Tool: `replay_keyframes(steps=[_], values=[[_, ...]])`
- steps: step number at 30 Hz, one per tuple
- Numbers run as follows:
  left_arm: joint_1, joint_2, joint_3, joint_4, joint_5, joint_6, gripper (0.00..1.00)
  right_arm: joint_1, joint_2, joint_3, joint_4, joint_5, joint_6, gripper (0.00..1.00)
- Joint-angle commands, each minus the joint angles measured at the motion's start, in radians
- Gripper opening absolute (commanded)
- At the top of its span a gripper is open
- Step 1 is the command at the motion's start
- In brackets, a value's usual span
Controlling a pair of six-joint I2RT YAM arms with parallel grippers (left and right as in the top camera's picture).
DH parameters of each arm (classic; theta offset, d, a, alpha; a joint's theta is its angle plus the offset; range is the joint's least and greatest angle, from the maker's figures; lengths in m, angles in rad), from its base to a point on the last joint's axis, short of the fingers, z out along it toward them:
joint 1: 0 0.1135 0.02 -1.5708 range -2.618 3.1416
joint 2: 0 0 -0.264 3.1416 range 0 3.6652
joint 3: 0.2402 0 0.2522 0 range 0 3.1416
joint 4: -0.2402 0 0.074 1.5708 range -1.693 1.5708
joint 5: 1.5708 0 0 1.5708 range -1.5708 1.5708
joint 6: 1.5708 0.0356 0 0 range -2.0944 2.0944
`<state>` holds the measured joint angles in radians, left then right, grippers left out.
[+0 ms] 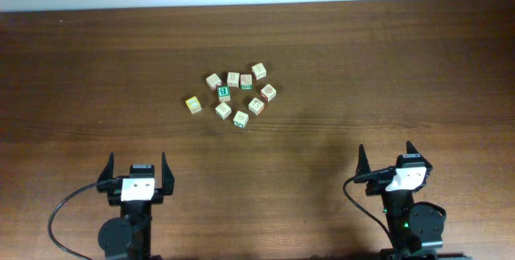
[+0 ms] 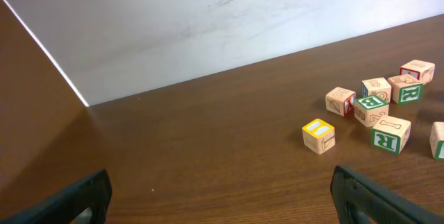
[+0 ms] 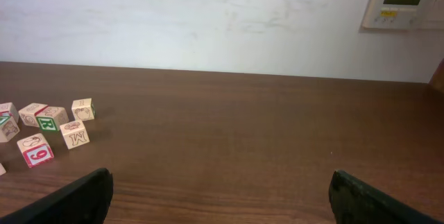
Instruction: Rotate 5 blocks
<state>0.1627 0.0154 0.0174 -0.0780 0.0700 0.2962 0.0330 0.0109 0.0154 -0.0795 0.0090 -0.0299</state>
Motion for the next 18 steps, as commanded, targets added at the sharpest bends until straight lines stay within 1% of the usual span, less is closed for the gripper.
replay_keyframes(steps=[1,16,17,18], values=[[-0.006,-0.010,-0.009,0.002,-0.007,0.012,0.99,-0.007,-0.007,-0.010,0.000,0.000,-0.003,0.98],[-0.006,-0.010,-0.009,0.002,-0.008,0.013,0.99,-0.007,-0.007,-0.010,0.000,0.001,-0.003,0.99],[-0.005,-0.010,-0.009,-0.002,-0.042,0.012,0.99,-0.007,-0.007,-0.010,0.000,0.002,-0.003,0.99],[-0.005,-0.010,-0.009,-0.002,-0.046,0.012,0.99,-0.007,-0.007,-0.010,0.000,0.001,-0.003,0.99]])
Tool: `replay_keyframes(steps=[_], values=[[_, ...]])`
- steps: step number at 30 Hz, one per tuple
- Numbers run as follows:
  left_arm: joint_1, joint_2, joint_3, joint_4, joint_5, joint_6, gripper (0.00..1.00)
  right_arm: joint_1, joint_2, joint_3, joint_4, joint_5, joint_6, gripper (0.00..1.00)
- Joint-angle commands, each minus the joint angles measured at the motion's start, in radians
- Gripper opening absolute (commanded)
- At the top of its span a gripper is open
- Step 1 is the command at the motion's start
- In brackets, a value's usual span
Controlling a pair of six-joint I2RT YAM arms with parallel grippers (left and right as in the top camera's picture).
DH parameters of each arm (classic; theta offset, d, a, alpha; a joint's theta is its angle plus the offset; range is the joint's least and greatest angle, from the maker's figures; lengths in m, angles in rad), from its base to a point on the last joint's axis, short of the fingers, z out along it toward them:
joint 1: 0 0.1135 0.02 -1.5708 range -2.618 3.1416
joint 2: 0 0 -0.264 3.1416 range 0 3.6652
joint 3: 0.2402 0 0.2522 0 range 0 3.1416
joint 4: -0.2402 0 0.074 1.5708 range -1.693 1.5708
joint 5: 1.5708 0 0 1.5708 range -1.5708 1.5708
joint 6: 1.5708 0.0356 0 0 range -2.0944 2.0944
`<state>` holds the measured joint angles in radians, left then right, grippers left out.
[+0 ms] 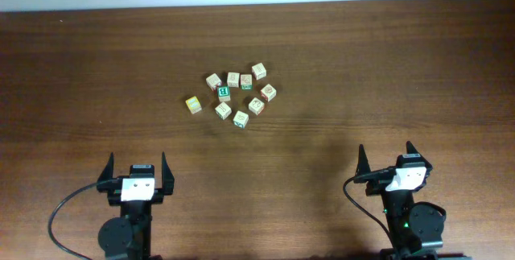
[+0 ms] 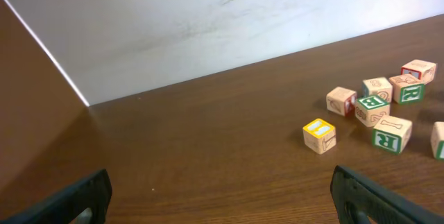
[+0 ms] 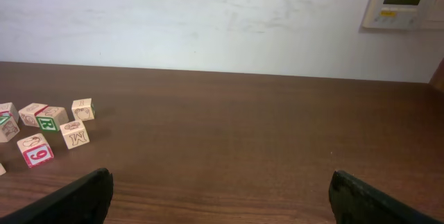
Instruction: Rotate 5 blocks
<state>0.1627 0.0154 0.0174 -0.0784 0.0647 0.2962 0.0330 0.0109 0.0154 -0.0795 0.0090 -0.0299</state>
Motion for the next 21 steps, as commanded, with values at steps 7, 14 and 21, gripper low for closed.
replay_keyframes(steps=[7,14,21], values=[[-0.005,-0.010,-0.008,0.060,-0.046,0.024,0.99,-0.007,-0.007,-0.010,0.000,-0.002,0.049,0.99],[-0.005,-0.010,-0.008,0.088,0.204,0.023,0.99,-0.007,-0.007,-0.006,0.046,-0.069,0.054,0.99],[-0.005,0.027,0.006,0.206,0.197,-0.036,0.99,-0.007,0.015,0.113,0.051,-0.112,0.064,0.99]])
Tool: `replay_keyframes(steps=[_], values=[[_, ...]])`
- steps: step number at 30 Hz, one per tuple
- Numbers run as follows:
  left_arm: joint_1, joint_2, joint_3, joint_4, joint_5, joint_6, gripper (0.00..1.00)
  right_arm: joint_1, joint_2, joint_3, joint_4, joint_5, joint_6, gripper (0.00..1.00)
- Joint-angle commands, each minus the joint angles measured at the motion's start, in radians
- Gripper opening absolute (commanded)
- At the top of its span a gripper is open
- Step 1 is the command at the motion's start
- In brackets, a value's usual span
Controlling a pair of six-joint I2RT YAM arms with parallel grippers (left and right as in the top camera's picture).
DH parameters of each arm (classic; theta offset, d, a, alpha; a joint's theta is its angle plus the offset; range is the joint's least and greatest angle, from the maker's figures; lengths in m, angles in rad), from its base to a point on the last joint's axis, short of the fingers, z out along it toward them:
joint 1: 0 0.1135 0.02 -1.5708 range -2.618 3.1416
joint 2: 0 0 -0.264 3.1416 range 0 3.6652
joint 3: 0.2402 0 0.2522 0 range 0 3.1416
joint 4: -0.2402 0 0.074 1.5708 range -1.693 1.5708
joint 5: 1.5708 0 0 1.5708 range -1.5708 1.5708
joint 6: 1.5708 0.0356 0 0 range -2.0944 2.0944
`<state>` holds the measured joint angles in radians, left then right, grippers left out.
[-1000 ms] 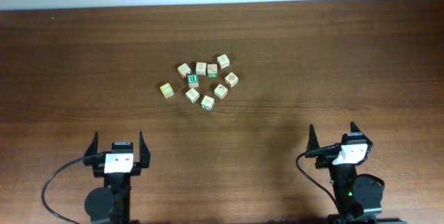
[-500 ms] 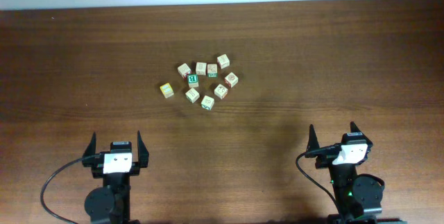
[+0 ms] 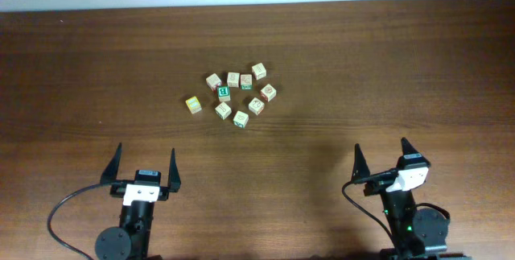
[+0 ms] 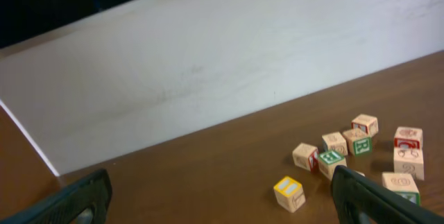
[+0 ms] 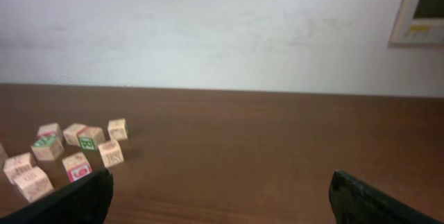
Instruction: Rotate 5 blocks
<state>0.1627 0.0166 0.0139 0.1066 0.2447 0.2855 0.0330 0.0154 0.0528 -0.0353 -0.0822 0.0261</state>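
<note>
Several small wooden letter blocks [image 3: 234, 95] lie in a loose cluster at the middle of the brown table [image 3: 386, 59]. A yellow-topped block [image 3: 193, 104] sits apart at the cluster's left; the left wrist view shows the yellow-topped block [image 4: 289, 193] nearest. A green-topped block [image 3: 224, 92] lies among them. My left gripper [image 3: 145, 166] stands open near the front edge, well short of the blocks. My right gripper [image 3: 382, 155] is open too, at the front right, holding nothing. The right wrist view shows the cluster [image 5: 69, 151] far left.
A white wall [image 5: 208, 30] runs along the table's far edge, with a thermostat panel [image 5: 418, 14] at the right. A black cable [image 3: 60, 220] loops beside the left arm's base.
Both grippers have lifted and tilted: each wrist view now looks down on the table from higher, with the blocks further off. The blocks have not moved.
Both arms rested low at the front edge with open jaws through the first two moments, the block cluster untouched. Now both have risen from that pose, still open and empty.
</note>
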Motion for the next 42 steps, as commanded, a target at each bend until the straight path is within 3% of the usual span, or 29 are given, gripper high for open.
replay_keyframes(steps=[1,6,11,21,27,30,35,42], values=[[-0.005,0.045,0.027,0.020,0.018,-0.026,0.99,-0.007,0.020,0.102,0.006,-0.021,0.009,0.99],[-0.005,0.206,0.171,0.020,0.022,-0.026,0.99,-0.007,0.106,0.211,0.006,-0.048,0.009,0.99],[-0.005,0.514,0.468,-0.005,0.110,-0.026,0.99,-0.007,0.301,0.411,-0.011,-0.149,0.008,0.99],[-0.005,1.110,1.183,-0.604,0.162,-0.022,0.99,-0.007,0.758,0.921,-0.417,-0.295,0.008,0.99],[-0.005,1.432,1.550,-0.983,0.242,0.046,0.99,-0.006,1.191,1.307,-0.757,-0.476,0.008,0.98],[-0.005,1.548,1.655,-1.110,0.243,0.045,0.99,0.034,1.437,1.494,-0.888,-0.510,0.009,0.98],[-0.027,1.608,1.659,-1.115,0.272,0.045,0.99,0.184,1.772,1.688,-0.917,-0.513,0.009,0.98],[-0.029,1.612,1.659,-1.115,0.272,0.045,0.99,0.330,1.996,1.706,-0.722,-0.539,0.016,0.98]])
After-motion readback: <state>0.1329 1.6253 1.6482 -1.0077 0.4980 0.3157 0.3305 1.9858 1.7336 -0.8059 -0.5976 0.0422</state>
